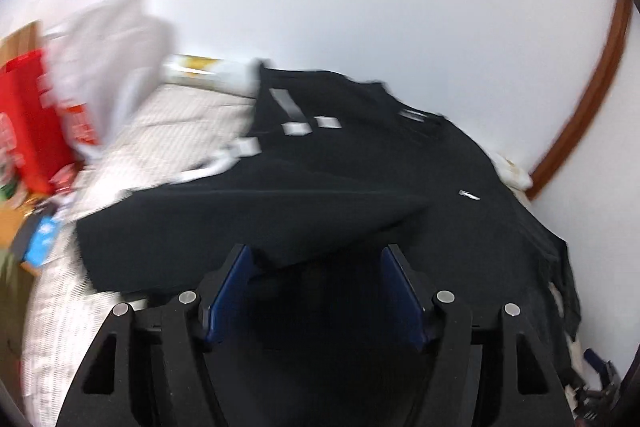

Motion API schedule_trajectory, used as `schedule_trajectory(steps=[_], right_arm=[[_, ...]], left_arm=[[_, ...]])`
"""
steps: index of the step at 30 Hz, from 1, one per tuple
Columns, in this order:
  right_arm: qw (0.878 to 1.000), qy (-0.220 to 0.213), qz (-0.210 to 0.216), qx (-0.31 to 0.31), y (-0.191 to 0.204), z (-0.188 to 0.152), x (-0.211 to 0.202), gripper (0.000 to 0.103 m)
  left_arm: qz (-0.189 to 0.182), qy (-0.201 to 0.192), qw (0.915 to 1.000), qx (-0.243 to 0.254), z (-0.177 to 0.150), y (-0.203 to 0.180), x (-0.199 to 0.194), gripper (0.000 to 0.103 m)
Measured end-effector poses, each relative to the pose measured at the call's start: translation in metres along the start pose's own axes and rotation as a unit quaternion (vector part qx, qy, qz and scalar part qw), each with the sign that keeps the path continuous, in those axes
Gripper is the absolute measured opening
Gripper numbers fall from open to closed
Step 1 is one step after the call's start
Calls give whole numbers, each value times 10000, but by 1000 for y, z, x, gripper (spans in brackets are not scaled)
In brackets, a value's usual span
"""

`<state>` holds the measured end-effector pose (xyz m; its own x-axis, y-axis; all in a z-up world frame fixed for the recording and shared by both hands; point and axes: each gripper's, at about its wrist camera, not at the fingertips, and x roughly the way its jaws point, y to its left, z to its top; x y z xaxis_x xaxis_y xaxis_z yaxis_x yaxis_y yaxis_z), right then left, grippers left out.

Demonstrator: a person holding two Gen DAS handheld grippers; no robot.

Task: Fold small clothes
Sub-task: 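Fold the lettered sleeve across the sweatshirt body with the left tool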

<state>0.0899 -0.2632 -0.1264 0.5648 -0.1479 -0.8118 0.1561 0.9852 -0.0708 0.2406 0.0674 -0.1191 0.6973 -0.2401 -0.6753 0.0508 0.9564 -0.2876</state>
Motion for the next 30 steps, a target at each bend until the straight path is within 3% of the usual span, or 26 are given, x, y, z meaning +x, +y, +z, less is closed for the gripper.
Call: schedule_trajectory(steps=[5,9,12,16,18,19,20,30], right_arm=[[9999,-14,135,-64,16,8,1,102],[9998,16,207,-21,22,14,3,102],[9998,77,186,-36,27,14,7,102],[9997,184,85,-152,32,13,12,102],[9997,200,51,-163,33,13,13,102],[9996,213,67,-146,33,13,14,102],[9996,241,121,-113,33,13,14,102],[9993,160,327,-32,23,3,7,102]], left_arm=[[388,-49,9973,-616,-10,76,-12,66],[155,101,9933,-1143,-11,123,-4,67],[49,246,9918,-1249,-7,135,11,68],[-242,294,9886,-1455,-1,137,28,66],[-325,267,9892,-1402,4,132,33,42],[-339,252,9909,-1275,6,126,34,16],[-266,213,9929,-1137,9,119,33,5],[-562,-287,9980,-89,42,23,-2,4]])
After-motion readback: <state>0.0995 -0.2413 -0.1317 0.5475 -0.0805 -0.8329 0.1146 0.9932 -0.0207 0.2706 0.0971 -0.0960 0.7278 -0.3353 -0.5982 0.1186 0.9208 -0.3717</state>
